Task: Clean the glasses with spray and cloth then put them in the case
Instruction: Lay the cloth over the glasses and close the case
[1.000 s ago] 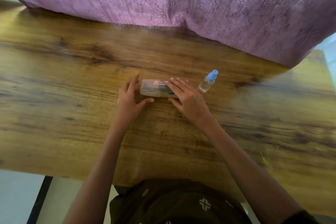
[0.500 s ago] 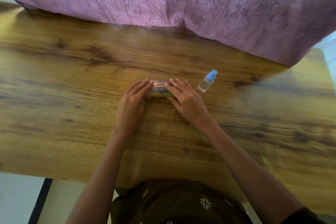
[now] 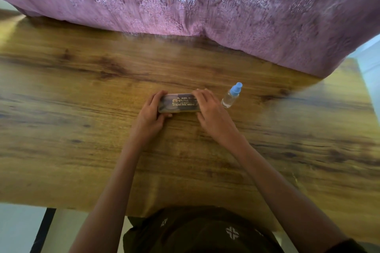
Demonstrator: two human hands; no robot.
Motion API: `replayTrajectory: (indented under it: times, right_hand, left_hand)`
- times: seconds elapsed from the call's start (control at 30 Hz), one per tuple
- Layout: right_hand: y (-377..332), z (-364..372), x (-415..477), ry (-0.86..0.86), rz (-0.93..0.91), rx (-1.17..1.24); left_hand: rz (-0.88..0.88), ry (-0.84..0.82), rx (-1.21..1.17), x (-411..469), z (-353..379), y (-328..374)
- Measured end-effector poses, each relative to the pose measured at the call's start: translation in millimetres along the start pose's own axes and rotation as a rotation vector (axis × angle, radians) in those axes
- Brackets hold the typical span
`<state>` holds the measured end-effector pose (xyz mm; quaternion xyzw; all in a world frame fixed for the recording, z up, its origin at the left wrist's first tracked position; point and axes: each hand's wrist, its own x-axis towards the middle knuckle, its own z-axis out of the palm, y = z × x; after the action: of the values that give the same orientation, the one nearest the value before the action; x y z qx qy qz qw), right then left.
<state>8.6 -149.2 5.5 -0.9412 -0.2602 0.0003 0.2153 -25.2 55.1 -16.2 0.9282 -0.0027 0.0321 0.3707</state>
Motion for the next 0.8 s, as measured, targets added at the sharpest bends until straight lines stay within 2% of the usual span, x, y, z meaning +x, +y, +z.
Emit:
replayTrajectory:
  times: [0.27,0.43,0.8]
  right_hand:
    - [1,-4,43,0.057,0.101,0.019]
    - [3,-4,59,0.031,0.148,-0.026]
    - [4,-6,66,-0.038,0.194,-0.134]
  left_hand:
    - [0.099,-0.006,0.021,59,-7,-12]
    - [0.164,-0.013,0.056,82,-9,-17]
    - [0.175,-0.029,-0.025,89,0,-24]
